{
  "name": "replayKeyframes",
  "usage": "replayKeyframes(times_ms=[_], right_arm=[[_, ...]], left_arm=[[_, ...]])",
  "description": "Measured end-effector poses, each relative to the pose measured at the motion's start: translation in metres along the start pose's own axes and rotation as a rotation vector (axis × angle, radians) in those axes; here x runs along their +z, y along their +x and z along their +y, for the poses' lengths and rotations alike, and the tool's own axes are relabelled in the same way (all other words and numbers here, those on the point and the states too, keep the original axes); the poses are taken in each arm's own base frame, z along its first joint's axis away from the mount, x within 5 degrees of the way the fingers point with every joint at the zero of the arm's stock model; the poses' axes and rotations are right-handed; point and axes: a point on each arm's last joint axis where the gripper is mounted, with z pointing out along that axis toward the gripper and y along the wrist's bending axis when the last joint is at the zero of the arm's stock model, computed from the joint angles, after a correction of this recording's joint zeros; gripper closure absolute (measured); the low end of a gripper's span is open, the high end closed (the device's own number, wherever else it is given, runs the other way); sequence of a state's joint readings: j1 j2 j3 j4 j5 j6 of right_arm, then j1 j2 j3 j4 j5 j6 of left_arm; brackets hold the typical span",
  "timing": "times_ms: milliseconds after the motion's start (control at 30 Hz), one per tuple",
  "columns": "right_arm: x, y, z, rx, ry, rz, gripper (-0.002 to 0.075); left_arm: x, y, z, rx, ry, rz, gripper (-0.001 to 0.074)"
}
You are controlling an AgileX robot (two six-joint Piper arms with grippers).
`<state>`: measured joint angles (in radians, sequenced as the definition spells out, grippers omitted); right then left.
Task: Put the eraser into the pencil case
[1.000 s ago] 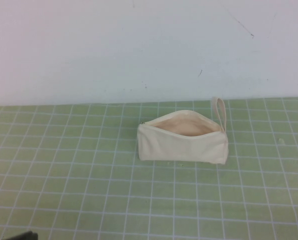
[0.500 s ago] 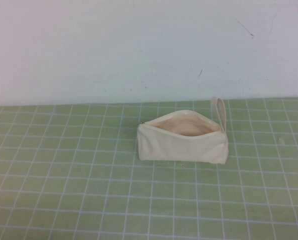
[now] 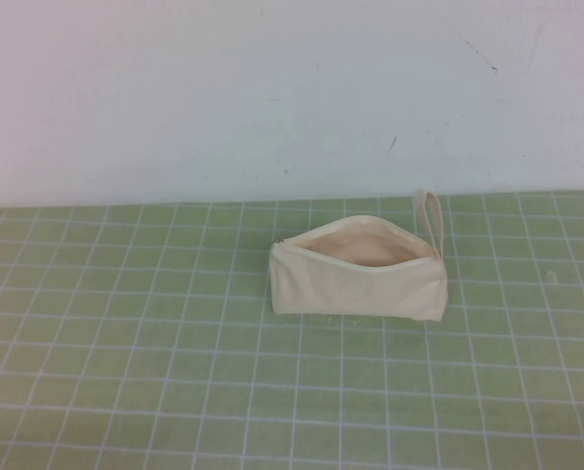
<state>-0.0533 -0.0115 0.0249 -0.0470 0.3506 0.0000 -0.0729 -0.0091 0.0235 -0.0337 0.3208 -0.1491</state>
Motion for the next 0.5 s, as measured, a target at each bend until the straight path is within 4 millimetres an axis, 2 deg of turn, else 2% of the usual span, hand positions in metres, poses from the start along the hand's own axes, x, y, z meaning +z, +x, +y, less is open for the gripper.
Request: replayKeyframes(times_ms=[500], right_arm=[[0.0,0.0,0.0,0.0,0.0,0.0,0.0727]], left_arm=[[-0.0002,0.0006,-0.0003,0.007,0.003,0.011,0.0736]])
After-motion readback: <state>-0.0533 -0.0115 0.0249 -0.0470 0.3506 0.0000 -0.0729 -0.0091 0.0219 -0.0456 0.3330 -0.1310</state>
